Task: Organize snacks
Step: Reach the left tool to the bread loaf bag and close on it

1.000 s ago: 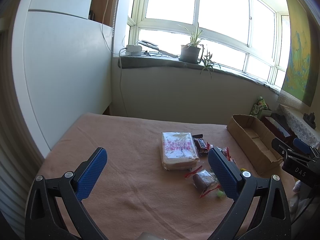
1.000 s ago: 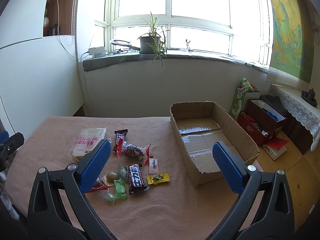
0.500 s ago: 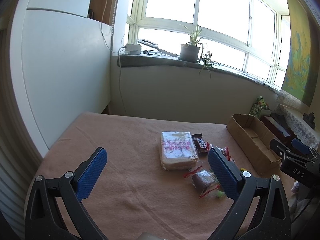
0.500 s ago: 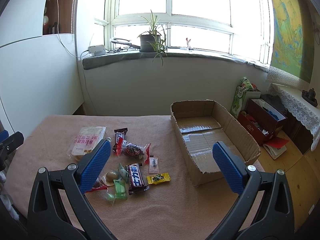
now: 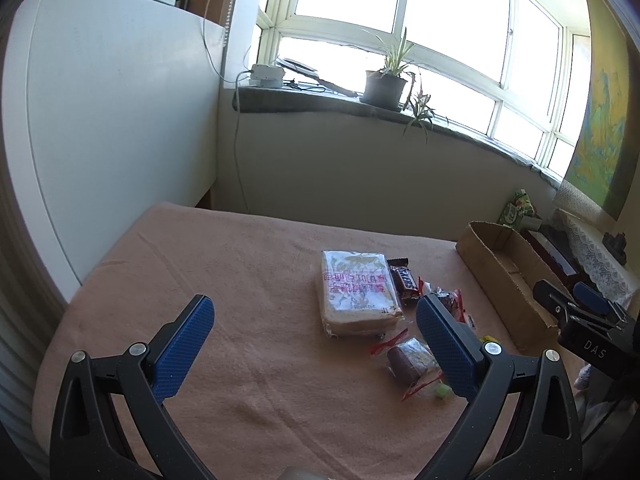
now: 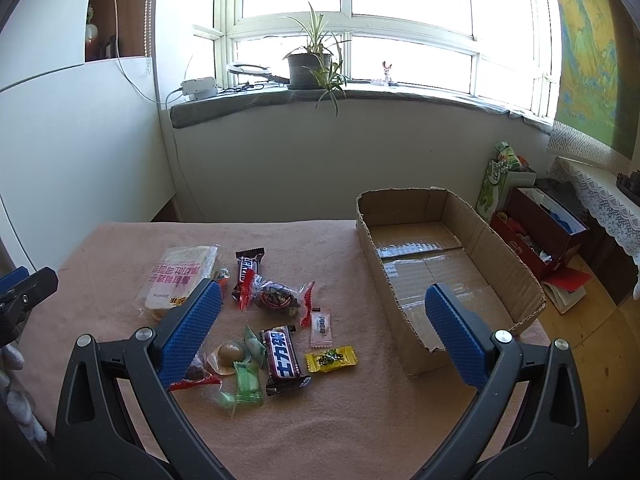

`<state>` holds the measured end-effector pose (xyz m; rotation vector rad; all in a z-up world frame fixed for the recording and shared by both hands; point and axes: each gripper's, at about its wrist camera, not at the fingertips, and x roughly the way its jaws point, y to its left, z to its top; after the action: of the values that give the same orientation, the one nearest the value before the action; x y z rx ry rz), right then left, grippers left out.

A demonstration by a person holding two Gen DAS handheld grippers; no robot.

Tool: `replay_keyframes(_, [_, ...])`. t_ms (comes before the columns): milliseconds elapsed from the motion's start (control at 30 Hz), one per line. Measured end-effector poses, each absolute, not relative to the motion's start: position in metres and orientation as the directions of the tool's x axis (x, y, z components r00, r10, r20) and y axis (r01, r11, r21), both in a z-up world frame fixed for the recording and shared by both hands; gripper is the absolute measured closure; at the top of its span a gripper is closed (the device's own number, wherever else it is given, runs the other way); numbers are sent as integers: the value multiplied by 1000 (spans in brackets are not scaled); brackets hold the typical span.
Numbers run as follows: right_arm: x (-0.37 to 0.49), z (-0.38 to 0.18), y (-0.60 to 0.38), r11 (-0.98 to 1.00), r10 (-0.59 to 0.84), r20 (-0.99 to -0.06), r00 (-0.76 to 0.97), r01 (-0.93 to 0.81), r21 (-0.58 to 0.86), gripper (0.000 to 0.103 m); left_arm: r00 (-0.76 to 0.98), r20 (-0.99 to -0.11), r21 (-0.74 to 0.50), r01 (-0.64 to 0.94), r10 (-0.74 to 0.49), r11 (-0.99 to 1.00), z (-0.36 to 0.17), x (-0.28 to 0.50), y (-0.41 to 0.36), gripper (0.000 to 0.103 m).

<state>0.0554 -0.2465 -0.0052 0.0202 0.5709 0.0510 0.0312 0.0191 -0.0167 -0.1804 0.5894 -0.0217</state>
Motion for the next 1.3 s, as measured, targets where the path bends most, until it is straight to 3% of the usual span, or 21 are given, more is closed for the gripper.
replay_keyframes(167, [70,-11,-240,991,137,-563,815,-113,78,0,804,-578,-248,-12,-138,969,-27,46,29,3])
replay_keyframes(400, [102,-22,-222,955,297,-593,748,-234,183,0,746,-614,-359,26,-257,933,-45,71,37,12])
replay_keyframes(567, [133,-39,-208,893,450,-621,642,-300,336,0,709,-634,-412,28,-309,911,-56,85,42,20])
replay_keyframes(833, [171,-67,-180,812,583,-655,480,-318,490,14,633,-655,-512,30,-412,859,-77,107,46,32])
replay_keyframes(1300, [213,-97,-160,775,632,-697,339,-286,564,45,545,-684,-564,27,-485,826,-101,136,38,54])
